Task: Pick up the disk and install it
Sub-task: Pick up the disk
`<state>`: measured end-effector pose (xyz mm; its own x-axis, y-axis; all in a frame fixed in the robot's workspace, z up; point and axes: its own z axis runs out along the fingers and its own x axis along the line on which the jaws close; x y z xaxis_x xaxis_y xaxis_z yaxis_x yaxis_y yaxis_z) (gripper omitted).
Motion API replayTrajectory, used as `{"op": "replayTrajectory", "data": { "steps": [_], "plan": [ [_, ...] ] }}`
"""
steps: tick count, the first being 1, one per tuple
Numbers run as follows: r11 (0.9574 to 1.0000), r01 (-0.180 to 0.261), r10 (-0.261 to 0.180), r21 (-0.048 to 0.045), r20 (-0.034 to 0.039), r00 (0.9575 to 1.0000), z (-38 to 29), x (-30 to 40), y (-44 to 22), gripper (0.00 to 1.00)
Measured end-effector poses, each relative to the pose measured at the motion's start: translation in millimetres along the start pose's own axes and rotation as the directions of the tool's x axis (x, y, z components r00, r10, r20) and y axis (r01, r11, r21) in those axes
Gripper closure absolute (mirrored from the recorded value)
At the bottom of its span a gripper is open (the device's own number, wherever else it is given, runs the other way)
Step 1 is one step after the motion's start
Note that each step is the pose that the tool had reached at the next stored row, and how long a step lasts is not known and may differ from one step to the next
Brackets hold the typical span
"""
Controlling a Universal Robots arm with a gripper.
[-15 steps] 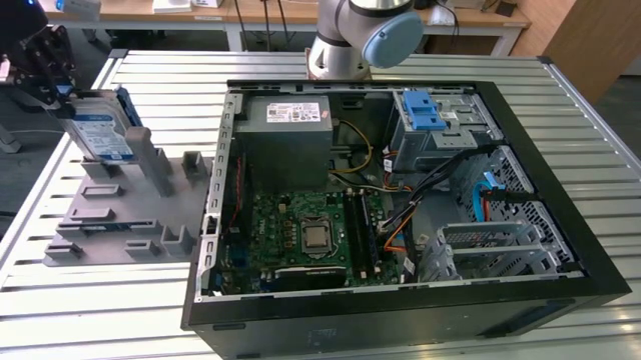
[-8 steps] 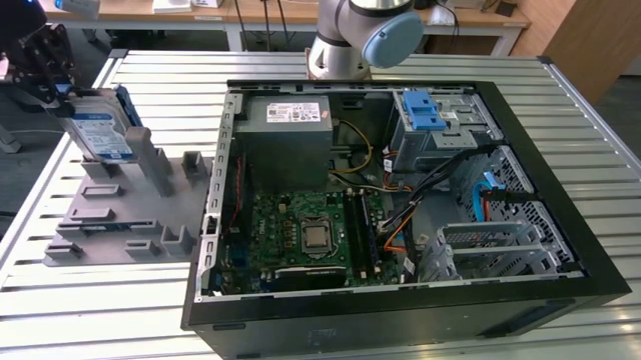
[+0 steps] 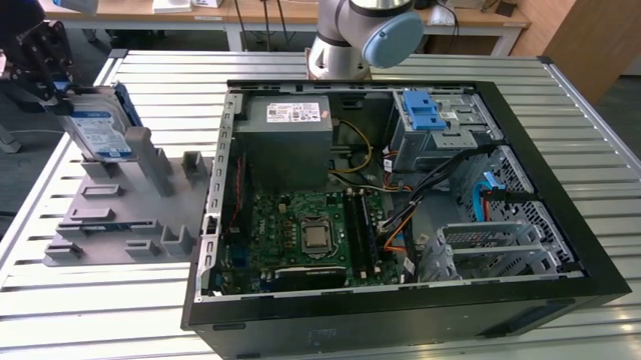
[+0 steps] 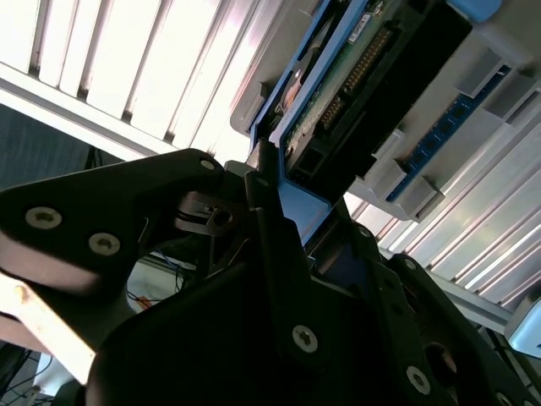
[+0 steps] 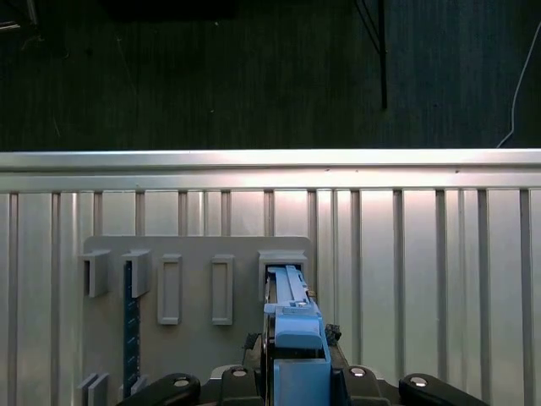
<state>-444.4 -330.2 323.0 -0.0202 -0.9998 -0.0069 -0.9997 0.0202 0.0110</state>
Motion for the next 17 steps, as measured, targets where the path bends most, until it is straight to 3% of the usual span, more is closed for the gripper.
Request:
{"op": "replayTrajectory", "data": {
  "steps": [17],
  "plan": [
    [1.0000,0.000,0.000,0.0001,0.0000,1.0000,-9.3,0.0,0.1,0.64]
  ]
}}
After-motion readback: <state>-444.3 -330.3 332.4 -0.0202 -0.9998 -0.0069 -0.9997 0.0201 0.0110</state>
